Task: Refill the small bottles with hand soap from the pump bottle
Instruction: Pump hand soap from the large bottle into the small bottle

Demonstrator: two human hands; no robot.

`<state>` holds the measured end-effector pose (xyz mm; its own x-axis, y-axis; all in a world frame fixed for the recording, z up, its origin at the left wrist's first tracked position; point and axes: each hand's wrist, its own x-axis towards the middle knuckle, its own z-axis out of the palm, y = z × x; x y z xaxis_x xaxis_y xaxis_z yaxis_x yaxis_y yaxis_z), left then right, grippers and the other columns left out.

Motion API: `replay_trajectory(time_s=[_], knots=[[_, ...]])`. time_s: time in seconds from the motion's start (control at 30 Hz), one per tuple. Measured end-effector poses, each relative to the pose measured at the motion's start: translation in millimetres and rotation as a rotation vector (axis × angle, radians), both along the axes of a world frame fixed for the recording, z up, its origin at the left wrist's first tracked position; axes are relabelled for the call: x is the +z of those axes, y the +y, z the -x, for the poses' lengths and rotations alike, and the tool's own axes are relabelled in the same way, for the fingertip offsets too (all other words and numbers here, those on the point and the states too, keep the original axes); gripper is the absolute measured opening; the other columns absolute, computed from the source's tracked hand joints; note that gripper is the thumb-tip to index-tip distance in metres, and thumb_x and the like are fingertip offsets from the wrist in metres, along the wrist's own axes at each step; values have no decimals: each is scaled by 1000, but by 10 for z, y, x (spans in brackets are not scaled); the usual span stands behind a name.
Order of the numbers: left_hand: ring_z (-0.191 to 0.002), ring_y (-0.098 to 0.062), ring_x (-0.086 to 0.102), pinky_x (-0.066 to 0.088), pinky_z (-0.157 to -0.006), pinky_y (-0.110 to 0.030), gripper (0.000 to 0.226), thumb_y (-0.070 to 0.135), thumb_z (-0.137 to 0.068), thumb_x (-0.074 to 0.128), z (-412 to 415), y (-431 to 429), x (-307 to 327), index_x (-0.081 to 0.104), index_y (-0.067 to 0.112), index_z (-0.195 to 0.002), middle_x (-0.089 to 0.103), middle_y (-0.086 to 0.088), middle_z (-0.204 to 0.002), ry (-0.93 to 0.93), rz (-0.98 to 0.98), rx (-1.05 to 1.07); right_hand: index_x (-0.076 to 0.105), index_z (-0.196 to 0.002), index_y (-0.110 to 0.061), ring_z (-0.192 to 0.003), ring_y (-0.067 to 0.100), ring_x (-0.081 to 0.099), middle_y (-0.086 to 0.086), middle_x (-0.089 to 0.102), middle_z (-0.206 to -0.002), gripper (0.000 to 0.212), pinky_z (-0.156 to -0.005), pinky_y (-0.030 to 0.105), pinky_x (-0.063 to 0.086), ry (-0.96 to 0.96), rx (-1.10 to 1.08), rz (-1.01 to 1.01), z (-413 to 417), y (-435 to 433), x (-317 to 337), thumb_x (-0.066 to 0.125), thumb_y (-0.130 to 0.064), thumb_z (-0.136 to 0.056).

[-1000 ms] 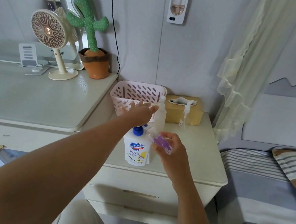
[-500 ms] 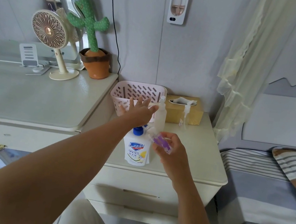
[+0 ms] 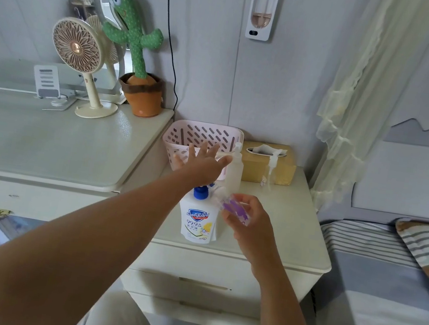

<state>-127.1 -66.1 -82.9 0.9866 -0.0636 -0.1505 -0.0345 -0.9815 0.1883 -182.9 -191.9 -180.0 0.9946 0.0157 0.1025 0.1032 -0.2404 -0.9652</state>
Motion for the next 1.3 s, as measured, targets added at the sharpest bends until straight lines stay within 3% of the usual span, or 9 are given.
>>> replay_trajectory(time_s=[0.33, 0.43, 0.7, 0.87, 1.07, 1.3], knots=[[-144, -27, -12, -10, -111, -50, 46, 25, -106, 15, -11, 13, -41, 7, 22, -151, -7, -5, -158, -7, 0, 19, 52, -110, -28, -93, 9, 60, -8, 61, -107, 31, -72, 23, 54, 14, -7, 4, 2, 27, -27, 69, -30, -84], [-144, -26, -14, -11, -111, -51, 49, 36, -104, 16, -84, 45, -17, 6, 23, -151, -8, -3, -158, 7, 63, 53, 52, -111, -27, -93, 7, 58, -9, 60, -107, 31, -70, 14, 49, -9, -10, 7, -9, 29, 19, 68, -29, -85], [-145, -27, -6, -7, -111, -54, 47, 32, -104, 17, -101, 65, -187, 17, 21, -150, 1, -4, -159, -25, 162, 81, 52, -117, -18, -86, 4, 57, -4, 60, -108, 36, -58, 2, 43, -2, -33, 28, -22, 71, -44, 67, -26, -86], [-144, -31, -7, -6, -112, -50, 45, 20, -105, 17, -93, 2, -60, 11, 19, -151, -2, -9, -158, -53, 66, 32, 51, -115, -21, -90, 7, 57, -9, 58, -105, 34, -65, 7, 45, -8, -36, 20, -36, 52, 17, 67, -28, -86], [-145, -28, -8, -6, -112, -53, 46, 25, -105, 19, -174, 40, -111, 12, 24, -150, -1, -5, -159, -49, 106, 62, 51, -117, -20, -83, -2, 55, -11, 56, -102, 35, -59, -1, 42, -23, -41, 47, -49, 50, 60, 67, -27, -86], [-145, -30, -9, -7, -111, -56, 47, 33, -105, 16, -191, 53, -228, 12, 26, -150, -1, -4, -159, -24, 156, 86, 54, -115, -19, -85, 2, 57, -6, 60, -105, 34, -59, 3, 43, 12, -45, 2, -23, 56, -18, 69, -26, -85]])
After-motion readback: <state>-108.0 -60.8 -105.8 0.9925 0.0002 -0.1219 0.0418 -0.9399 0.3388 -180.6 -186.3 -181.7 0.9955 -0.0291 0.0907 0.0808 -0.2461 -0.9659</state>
